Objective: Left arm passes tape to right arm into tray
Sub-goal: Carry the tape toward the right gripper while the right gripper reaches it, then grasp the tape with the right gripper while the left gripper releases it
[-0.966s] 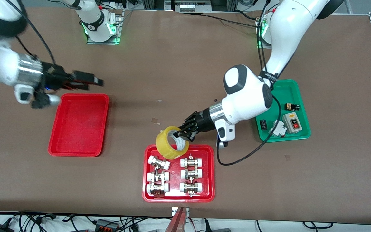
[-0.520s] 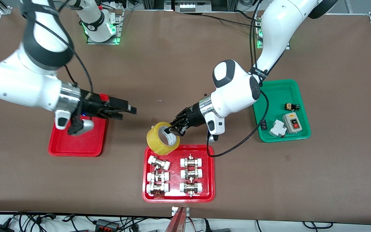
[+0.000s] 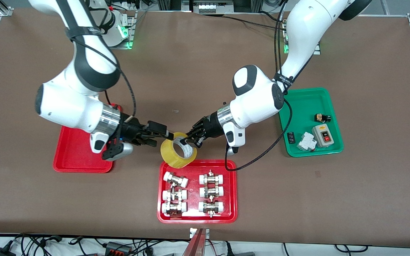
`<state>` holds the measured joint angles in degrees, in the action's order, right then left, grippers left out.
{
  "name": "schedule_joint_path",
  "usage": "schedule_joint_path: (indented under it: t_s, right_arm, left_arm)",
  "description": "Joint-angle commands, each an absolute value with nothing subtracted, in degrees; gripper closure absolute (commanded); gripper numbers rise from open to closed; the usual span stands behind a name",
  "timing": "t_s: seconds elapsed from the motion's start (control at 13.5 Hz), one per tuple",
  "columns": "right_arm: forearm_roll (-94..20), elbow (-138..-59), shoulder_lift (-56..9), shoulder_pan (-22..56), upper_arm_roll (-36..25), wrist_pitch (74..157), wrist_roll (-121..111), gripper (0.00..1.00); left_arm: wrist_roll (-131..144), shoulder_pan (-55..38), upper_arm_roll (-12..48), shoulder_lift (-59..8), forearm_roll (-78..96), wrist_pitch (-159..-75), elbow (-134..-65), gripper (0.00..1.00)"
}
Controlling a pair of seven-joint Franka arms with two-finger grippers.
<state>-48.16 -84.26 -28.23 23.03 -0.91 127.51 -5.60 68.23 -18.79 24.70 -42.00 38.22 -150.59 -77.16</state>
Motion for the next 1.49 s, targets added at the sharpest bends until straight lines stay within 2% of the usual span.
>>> schedule_joint_path:
  t_s: [0.0,0.07,0.15,0.3,0.37,0.52,0.59,0.67,0.74,0.89,0.97,1.19,1.41]
  right_arm:
    - [-49.39,-81.22,-30.05,24.08,-1.41,128.85,-6.24,0.00]
    - [-49.31,-80.95,-30.15,24.08,-1.41,128.85,-6.59,0.28]
    - [-49.31,-80.95,-30.15,24.08,-1.41,128.85,-6.94,0.61]
    - [-49.22,-80.95,-30.15,24.08,-1.49,128.85,-6.94,0.93]
    - [-49.22,-80.86,-30.06,24.08,-1.49,128.85,-7.03,1.00]
    - [-49.22,-80.86,-29.97,23.99,-1.49,128.85,-7.12,1.00]
    - [-49.22,-80.86,-29.88,23.99,-1.49,128.85,-7.03,1.00]
    - [-49.22,-80.77,-29.88,23.99,-1.49,128.85,-7.03,1.00]
    - [-49.22,-80.86,-29.80,24.08,-1.49,128.85,-6.86,1.00]
    - [-49.22,-80.77,-29.79,24.00,-1.49,128.85,-6.94,1.00]
    - [-49.22,-80.77,-29.71,23.99,-1.49,128.85,-6.77,1.00]
    - [-49.04,-80.86,-29.88,21.99,-1.67,127.28,-7.38,1.00]
    - [-48.78,-81.82,-29.88,15.15,-1.84,116.76,-13.42,1.00]
  left_arm:
    - [68.47,-19.51,24.35,-41.31,38.94,-151.61,-77.52,1.00]
    - [68.47,-19.60,24.35,-41.40,39.02,-151.61,-77.52,1.00]
    - [68.38,-19.60,24.35,-41.40,38.94,-151.61,-77.52,1.00]
    - [68.38,-19.42,24.35,-41.31,38.85,-151.61,-77.69,1.00]
    - [68.38,-19.42,24.35,-41.40,38.85,-151.61,-77.70,0.99]
    - [68.38,-19.34,24.35,-41.31,38.85,-151.61,-77.70,0.98]
    - [68.47,-19.34,24.35,-41.31,38.85,-151.52,-77.70,0.88]
    - [68.38,-19.07,24.35,-41.22,38.85,-151.44,-77.61,0.12]
    - [68.47,-18.72,24.35,-41.05,38.85,-151.26,-77.35,0.00]
    - [68.38,-16.63,24.17,-39.03,38.76,-149.78,-77.69,0.00]
    - [68.38,-14.52,24.17,-37.54,38.67,-145.33,-77.61,0.00]
    - [68.38,-6.88,22.77,-31.84,38.24,-125.84,-77.69,0.00]
    - [67.94,0.86,21.97,-29.36,23.27,-102.20,-76.73,0.00]
